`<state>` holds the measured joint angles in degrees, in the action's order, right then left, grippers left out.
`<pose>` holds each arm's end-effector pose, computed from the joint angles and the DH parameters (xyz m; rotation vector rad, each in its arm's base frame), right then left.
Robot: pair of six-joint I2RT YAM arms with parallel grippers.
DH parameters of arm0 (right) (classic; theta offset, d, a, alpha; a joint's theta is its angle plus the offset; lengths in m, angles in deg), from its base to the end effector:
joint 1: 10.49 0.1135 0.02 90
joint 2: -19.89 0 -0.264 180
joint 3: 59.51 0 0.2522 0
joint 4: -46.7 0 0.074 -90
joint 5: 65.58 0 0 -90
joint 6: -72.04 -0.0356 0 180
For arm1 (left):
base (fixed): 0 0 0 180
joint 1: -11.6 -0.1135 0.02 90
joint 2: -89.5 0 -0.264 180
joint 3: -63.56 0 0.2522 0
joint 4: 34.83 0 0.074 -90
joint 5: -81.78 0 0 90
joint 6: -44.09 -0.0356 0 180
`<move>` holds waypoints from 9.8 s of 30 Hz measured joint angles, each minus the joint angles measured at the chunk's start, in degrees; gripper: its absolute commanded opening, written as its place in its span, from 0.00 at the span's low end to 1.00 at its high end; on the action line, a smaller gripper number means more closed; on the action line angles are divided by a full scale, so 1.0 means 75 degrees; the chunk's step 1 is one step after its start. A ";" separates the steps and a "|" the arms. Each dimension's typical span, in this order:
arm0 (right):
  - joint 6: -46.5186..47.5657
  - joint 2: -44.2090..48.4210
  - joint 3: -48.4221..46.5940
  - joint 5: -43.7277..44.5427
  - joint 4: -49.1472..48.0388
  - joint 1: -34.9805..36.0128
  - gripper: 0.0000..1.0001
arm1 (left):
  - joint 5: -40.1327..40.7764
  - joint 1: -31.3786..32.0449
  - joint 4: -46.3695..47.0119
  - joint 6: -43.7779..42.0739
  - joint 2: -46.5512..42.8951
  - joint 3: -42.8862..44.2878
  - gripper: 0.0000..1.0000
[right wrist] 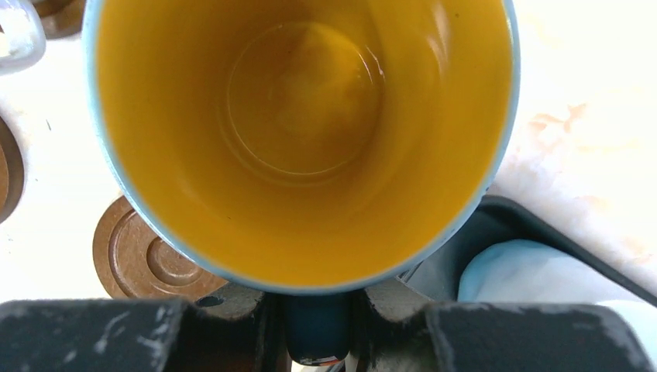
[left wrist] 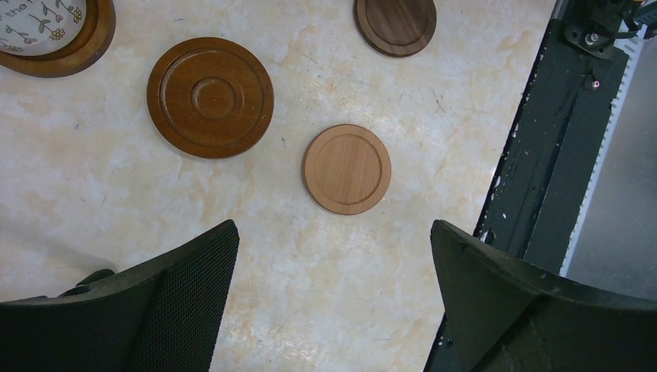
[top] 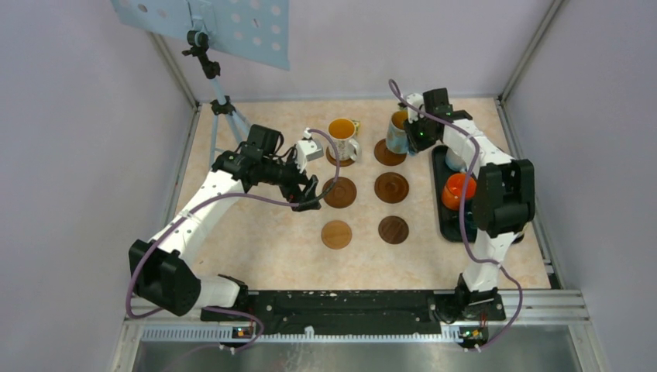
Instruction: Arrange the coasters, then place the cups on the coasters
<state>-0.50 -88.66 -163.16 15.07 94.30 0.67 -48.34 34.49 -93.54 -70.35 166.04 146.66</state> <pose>0.4126 0.0873 0.2557 -0.6785 2.3818 0.1560 0.2409 -0.1266 0.3191 1.2118 2.0327 -0.8465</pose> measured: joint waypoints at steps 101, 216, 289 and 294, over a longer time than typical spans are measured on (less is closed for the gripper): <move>-0.0338 0.2669 0.2372 0.0210 0.0067 -0.2640 0.57 | 0.0178 0.0000 -0.0015 -0.0128 -0.0423 -0.0201 0.99; -0.4607 0.0685 0.1967 0.3771 -0.1195 0.5359 0.00 | 0.1099 -0.0061 0.0560 0.0903 -0.0973 -0.0358 0.99; -0.2786 0.4054 0.2684 -0.0117 -0.1183 0.1996 0.86 | 0.0796 -0.0061 0.0003 0.0667 -0.0682 0.0361 0.99; -0.1953 0.4672 0.2786 -0.0761 -0.0189 0.0842 0.86 | 0.0679 -0.0061 0.0003 0.0667 -0.0682 0.0361 0.99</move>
<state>-15.15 -53.62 -142.26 9.37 92.88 6.98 -43.24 34.03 -93.52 -65.35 160.92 149.37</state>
